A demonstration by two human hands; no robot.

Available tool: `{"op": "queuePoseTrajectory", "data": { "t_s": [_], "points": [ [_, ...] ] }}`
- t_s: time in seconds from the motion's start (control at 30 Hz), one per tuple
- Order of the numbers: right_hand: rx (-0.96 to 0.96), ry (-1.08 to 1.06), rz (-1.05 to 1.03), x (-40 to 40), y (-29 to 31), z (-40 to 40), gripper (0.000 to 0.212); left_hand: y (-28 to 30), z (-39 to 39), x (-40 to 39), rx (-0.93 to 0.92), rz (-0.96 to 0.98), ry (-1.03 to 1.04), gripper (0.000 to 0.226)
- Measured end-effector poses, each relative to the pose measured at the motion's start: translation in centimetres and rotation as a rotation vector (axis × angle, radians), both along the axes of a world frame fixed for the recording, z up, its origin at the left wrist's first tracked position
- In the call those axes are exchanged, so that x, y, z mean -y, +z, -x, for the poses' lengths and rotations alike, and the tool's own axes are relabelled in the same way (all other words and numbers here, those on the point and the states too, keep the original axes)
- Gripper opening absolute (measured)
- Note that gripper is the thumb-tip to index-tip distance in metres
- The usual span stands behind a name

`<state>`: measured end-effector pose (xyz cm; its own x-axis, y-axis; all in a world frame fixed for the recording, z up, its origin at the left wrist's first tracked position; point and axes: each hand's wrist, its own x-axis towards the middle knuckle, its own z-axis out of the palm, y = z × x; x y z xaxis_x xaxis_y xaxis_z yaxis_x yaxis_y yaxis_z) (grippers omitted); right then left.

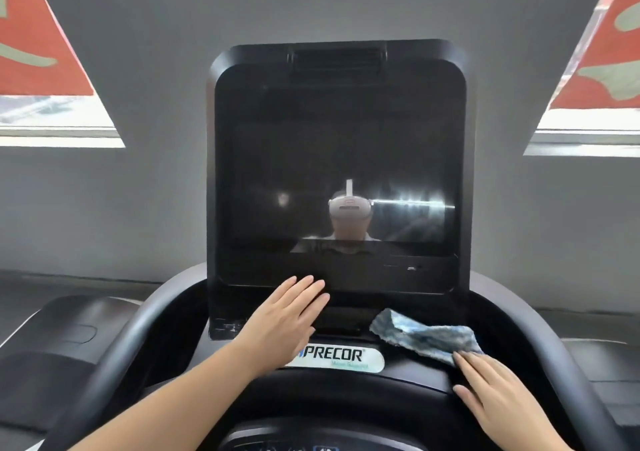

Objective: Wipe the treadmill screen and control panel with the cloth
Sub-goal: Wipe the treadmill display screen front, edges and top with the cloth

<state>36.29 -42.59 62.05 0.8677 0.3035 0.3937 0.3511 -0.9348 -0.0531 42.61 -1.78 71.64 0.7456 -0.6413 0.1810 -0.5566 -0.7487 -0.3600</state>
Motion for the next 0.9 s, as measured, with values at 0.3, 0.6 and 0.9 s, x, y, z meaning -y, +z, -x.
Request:
{"op": "queuePoseTrajectory", "data": {
  "t_s": [0.3, 0.6, 0.9],
  "points": [
    [0.026, 0.456, 0.320, -1.1, 2.4, -5.4, 0.060, 2.3, -2.0, -3.0, 0.154, 0.050, 0.181, 0.066],
    [-0.235, 0.713, 0.473, -2.2, 4.0, -10.0, 0.082, 4.1, -7.4, -7.0, 0.289, -0.080, 0.118, 0.066],
    [-0.305, 0.807, 0.286, -10.0, 3.5, -9.5, 0.093, 9.8, -13.7, -11.2, 0.308, -0.095, 0.258, 0.075]
  ]
}}
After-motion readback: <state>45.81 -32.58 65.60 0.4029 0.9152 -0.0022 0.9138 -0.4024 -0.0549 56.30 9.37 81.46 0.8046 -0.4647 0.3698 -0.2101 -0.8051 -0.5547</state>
